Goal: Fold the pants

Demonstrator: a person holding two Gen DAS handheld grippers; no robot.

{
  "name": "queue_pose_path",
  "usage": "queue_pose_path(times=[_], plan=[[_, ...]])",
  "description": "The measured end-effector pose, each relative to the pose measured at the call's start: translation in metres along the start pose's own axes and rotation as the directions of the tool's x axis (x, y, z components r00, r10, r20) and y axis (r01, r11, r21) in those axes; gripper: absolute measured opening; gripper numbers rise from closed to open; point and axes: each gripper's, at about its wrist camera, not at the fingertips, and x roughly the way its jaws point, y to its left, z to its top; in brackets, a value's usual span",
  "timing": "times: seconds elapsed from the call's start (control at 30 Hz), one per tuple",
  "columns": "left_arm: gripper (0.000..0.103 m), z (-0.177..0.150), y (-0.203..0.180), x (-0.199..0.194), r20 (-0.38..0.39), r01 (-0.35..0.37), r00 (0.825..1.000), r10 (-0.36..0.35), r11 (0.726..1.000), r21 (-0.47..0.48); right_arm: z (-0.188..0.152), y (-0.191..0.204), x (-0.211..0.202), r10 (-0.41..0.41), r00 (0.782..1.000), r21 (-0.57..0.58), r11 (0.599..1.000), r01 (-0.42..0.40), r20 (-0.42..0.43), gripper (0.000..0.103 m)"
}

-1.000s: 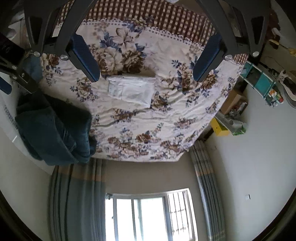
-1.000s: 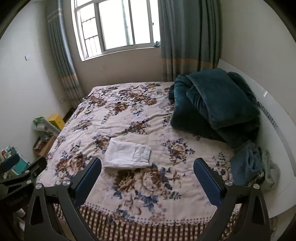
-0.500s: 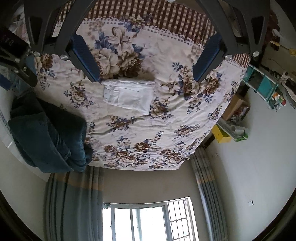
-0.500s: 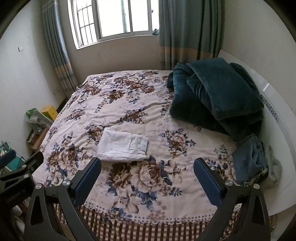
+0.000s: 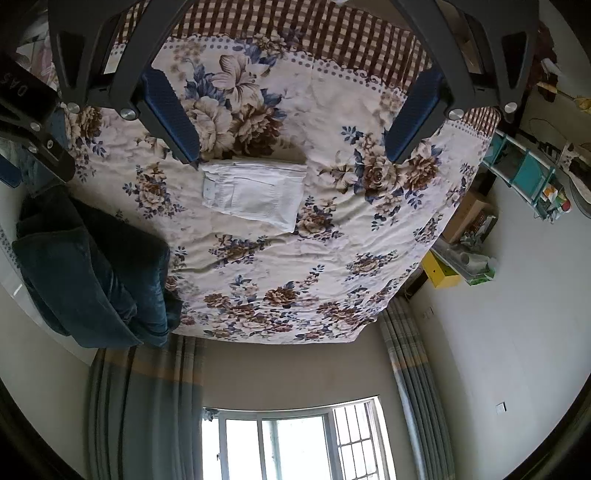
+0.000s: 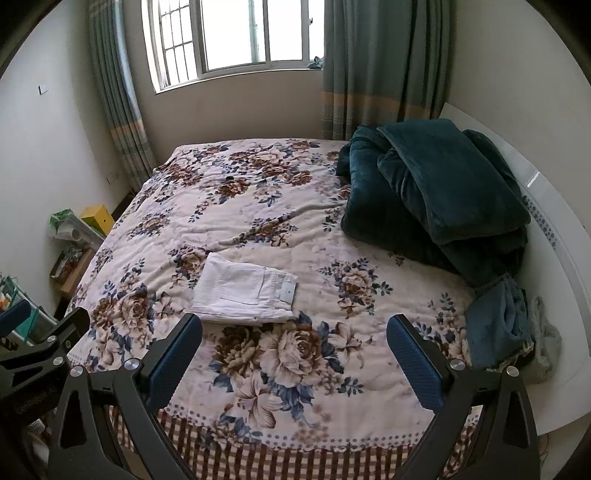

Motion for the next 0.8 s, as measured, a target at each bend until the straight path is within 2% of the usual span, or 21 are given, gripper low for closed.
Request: queue_pose_path(times=[0.8], plan=[[0.103, 0.003, 0.001, 0.002, 0.003, -0.007, 1.000, 0.007, 1.000, -0.002, -0.002, 0.009, 0.012, 0.008, 1.000, -0.028, 1.000, -0.009, -0.011, 0.102]])
